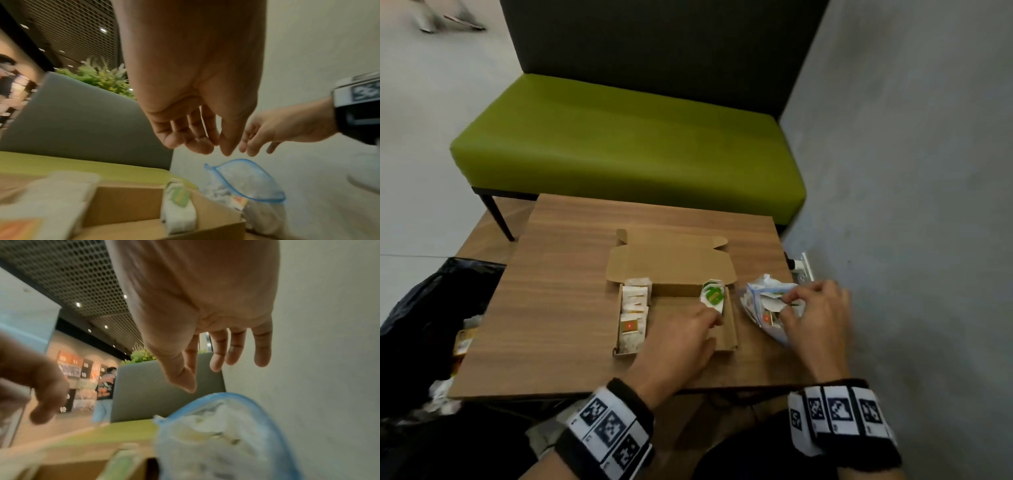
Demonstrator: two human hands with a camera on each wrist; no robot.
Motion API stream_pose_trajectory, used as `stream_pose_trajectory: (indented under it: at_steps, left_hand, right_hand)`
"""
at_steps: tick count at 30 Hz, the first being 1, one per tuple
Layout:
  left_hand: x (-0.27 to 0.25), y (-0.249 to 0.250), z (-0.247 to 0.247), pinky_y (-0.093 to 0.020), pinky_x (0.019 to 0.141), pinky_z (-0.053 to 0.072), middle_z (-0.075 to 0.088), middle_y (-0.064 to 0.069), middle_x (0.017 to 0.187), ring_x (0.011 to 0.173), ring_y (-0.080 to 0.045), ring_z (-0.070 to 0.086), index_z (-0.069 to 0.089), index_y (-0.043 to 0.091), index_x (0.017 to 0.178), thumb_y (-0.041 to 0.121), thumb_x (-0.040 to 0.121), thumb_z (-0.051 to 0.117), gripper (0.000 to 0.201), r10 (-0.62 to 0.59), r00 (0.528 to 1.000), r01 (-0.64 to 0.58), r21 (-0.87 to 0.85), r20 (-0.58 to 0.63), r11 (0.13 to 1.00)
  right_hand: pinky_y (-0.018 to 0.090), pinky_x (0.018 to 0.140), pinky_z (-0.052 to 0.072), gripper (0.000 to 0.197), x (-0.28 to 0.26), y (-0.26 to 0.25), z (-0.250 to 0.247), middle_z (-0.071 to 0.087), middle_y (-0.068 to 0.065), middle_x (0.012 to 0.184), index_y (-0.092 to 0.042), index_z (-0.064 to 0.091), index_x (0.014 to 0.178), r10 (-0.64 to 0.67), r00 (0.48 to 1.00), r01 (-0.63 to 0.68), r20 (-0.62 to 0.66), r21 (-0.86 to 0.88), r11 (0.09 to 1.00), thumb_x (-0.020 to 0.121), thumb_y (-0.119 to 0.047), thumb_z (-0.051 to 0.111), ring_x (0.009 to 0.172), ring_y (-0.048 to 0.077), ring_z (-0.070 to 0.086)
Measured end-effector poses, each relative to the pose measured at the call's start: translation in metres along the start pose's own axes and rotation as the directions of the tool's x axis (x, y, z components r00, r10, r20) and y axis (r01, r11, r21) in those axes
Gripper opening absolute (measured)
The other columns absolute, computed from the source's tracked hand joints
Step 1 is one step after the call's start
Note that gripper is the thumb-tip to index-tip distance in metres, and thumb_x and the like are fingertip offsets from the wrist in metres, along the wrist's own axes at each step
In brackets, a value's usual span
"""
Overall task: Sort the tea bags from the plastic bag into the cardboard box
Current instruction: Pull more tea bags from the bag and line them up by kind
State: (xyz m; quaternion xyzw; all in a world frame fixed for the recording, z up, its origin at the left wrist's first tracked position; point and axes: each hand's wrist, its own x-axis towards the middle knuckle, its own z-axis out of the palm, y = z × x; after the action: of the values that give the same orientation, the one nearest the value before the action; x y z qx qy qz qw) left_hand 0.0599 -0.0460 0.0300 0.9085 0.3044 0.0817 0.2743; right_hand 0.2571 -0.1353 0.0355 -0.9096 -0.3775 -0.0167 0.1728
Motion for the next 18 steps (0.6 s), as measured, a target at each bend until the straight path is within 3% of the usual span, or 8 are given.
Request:
stream_pose_trajectory:
  at_steps: [2, 5, 9, 12, 15, 18]
  left_hand:
    - [0.02, 0.018, 0.014, -0.035, 0.088, 0.05, 0.052, 0.003, 0.136, 0.111, -0.02, 0.058, 0.049, 0.025, 0.135, 0.02, 0.096, 0.052, 0.039, 0.115, 0.989, -0.121, 0.066, 0.095, 0.99]
    - [0.049, 0.032, 0.044, -0.047, 0.082, 0.054, 0.043, -0.003, 0.146, 0.111, -0.031, 0.061, 0.044, 0.018, 0.139, 0.007, 0.09, 0.054, 0.051, 0.243, 0.951, -0.271, 0.138, 0.192, 0.953]
    - [0.073, 0.035, 0.068, -0.046, 0.074, 0.053, 0.036, -0.008, 0.149, 0.108, -0.035, 0.061, 0.039, 0.014, 0.142, 0.01, 0.094, 0.054, 0.05, 0.223, 0.945, -0.286, 0.272, 0.239, 0.919]
    - [0.077, 0.032, 0.073, -0.048, 0.083, 0.053, 0.031, -0.011, 0.148, 0.119, -0.035, 0.052, 0.042, 0.011, 0.14, 0.012, 0.096, 0.052, 0.045, 0.207, 0.948, -0.283, 0.338, 0.242, 0.898]
    - [0.073, 0.026, 0.074, -0.047, 0.093, 0.051, 0.027, -0.011, 0.153, 0.126, -0.033, 0.043, 0.044, 0.009, 0.14, 0.014, 0.098, 0.049, 0.042, 0.236, 0.947, -0.296, 0.305, 0.218, 0.905]
    - [0.068, 0.025, 0.074, -0.045, 0.102, 0.046, 0.016, -0.014, 0.16, 0.133, -0.032, 0.036, 0.046, 0.007, 0.14, 0.018, 0.1, 0.05, 0.041, 0.235, 0.949, -0.289, 0.285, 0.208, 0.914]
  right_hand:
    - [0.044, 0.097, 0.043, 0.017, 0.011, 0.016, -0.002, 0.049, 0.005, 0.128, -0.03, 0.075, 0.096, 0.025, 0.994, -0.008, 0.107, -0.156, 0.988, 0.08, -0.023, 0.075, 0.119, 0.028, 0.042]
    - [0.049, 0.109, 0.035, 0.022, 0.022, 0.027, 0.004, 0.04, 0.004, 0.146, -0.037, 0.073, 0.104, 0.009, 0.974, 0.043, 0.225, -0.225, 0.973, 0.084, -0.028, 0.072, 0.134, 0.029, 0.035]
    - [0.054, 0.113, 0.03, 0.03, 0.026, 0.033, 0.016, 0.038, 0.002, 0.151, -0.04, 0.067, 0.117, 0.021, 0.963, 0.045, 0.268, -0.239, 0.97, 0.088, -0.031, 0.067, 0.138, 0.027, 0.036]
    - [0.051, 0.112, 0.032, 0.044, 0.028, 0.035, 0.019, 0.039, 0.002, 0.151, -0.035, 0.059, 0.132, 0.069, 0.973, -0.014, 0.219, -0.242, 0.97, 0.089, -0.032, 0.067, 0.136, 0.026, 0.038]
    - [0.05, 0.109, 0.034, 0.047, 0.028, 0.032, 0.02, 0.039, 0.005, 0.149, -0.03, 0.059, 0.134, 0.105, 0.979, -0.061, 0.177, -0.236, 0.97, 0.088, -0.033, 0.068, 0.135, 0.028, 0.04]
    - [0.052, 0.111, 0.032, 0.05, 0.026, 0.029, 0.024, 0.036, 0.004, 0.152, -0.03, 0.06, 0.134, 0.058, 0.981, -0.016, 0.184, -0.219, 0.976, 0.085, -0.039, 0.07, 0.138, 0.027, 0.035]
